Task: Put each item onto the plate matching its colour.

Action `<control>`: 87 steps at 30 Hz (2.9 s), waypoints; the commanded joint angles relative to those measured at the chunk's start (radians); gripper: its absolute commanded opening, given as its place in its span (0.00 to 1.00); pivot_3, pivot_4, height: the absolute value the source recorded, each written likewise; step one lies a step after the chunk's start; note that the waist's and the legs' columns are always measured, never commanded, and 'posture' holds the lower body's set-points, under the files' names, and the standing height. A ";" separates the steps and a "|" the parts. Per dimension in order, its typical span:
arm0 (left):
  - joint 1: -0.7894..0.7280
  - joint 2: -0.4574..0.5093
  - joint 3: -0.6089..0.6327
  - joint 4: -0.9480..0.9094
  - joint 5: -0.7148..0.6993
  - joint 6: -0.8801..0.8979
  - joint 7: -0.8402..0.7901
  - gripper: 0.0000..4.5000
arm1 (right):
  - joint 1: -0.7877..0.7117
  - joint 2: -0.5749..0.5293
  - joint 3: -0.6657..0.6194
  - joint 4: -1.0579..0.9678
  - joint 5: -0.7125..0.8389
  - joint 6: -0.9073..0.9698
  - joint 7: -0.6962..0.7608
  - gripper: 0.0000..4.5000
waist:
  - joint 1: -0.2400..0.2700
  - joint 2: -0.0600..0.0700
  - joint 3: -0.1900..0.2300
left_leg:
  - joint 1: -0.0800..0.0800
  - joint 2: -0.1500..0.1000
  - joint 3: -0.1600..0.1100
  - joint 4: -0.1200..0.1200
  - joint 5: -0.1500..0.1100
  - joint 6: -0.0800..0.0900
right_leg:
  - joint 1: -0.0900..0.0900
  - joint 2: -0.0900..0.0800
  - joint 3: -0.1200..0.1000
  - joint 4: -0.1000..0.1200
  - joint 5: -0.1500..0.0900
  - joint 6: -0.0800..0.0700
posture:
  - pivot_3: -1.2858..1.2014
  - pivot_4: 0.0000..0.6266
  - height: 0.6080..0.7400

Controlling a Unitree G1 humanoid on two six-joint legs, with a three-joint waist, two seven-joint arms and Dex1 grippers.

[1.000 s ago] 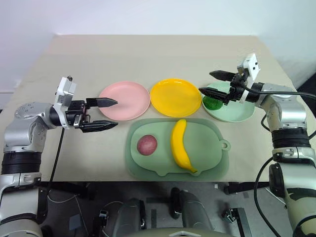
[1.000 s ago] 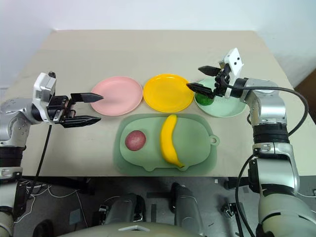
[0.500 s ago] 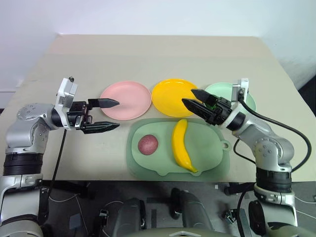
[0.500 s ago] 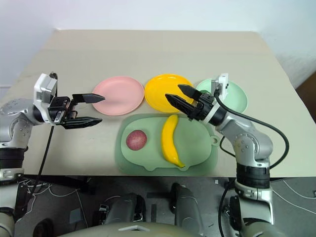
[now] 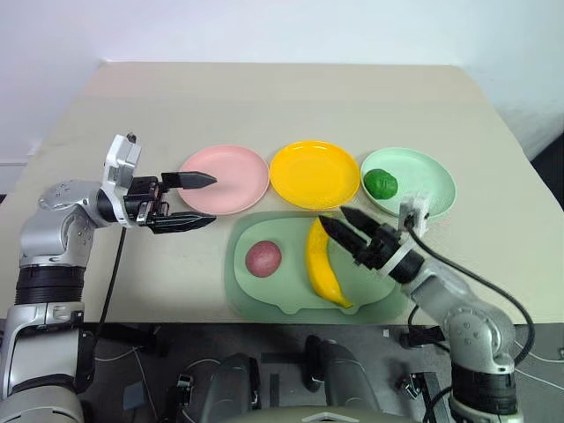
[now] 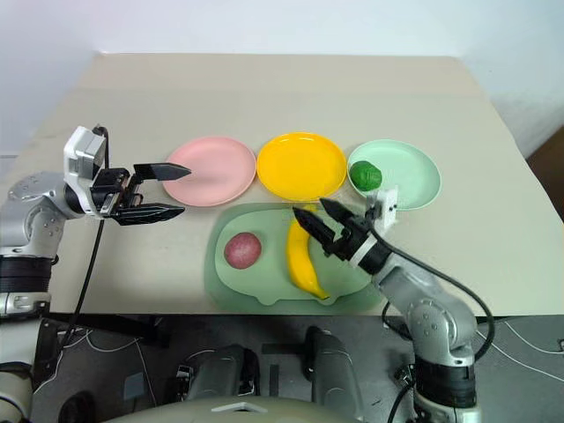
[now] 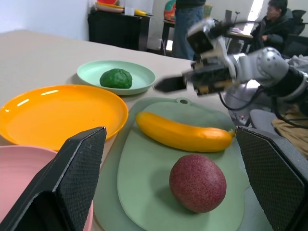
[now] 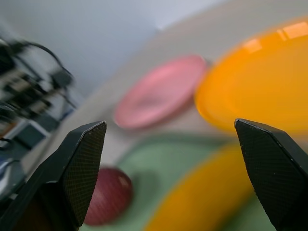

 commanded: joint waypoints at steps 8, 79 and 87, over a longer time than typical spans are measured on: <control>-0.039 -0.015 -0.008 0.022 0.016 -0.030 -0.014 1.00 | -0.033 -0.123 0.078 -0.165 -0.030 0.200 -0.170 0.99 | 0.002 -0.001 -0.001 | 0.000 0.000 -0.001 0.000 0.000 0.001 | 0.000 0.000 0.000 -0.001 0.000 0.000 | 0.52 0.24 0.72; 0.019 0.020 0.019 -0.066 -0.013 0.017 0.030 1.00 | -0.585 0.130 0.011 0.481 -0.294 0.093 -0.300 0.41 | -0.006 -0.006 -0.004 | -0.002 0.000 0.000 -0.002 0.000 0.001 | -0.001 0.000 0.000 -0.001 0.000 0.000 | 0.52 0.24 0.72; 0.039 0.021 0.025 -0.089 -0.020 0.024 0.042 1.00 | -0.620 0.117 0.026 0.541 -0.327 0.089 -0.255 0.66 | -0.005 -0.006 -0.004 | -0.002 0.001 0.000 -0.002 0.000 0.001 | -0.001 0.000 0.000 -0.001 0.000 0.000 | 0.52 0.24 0.72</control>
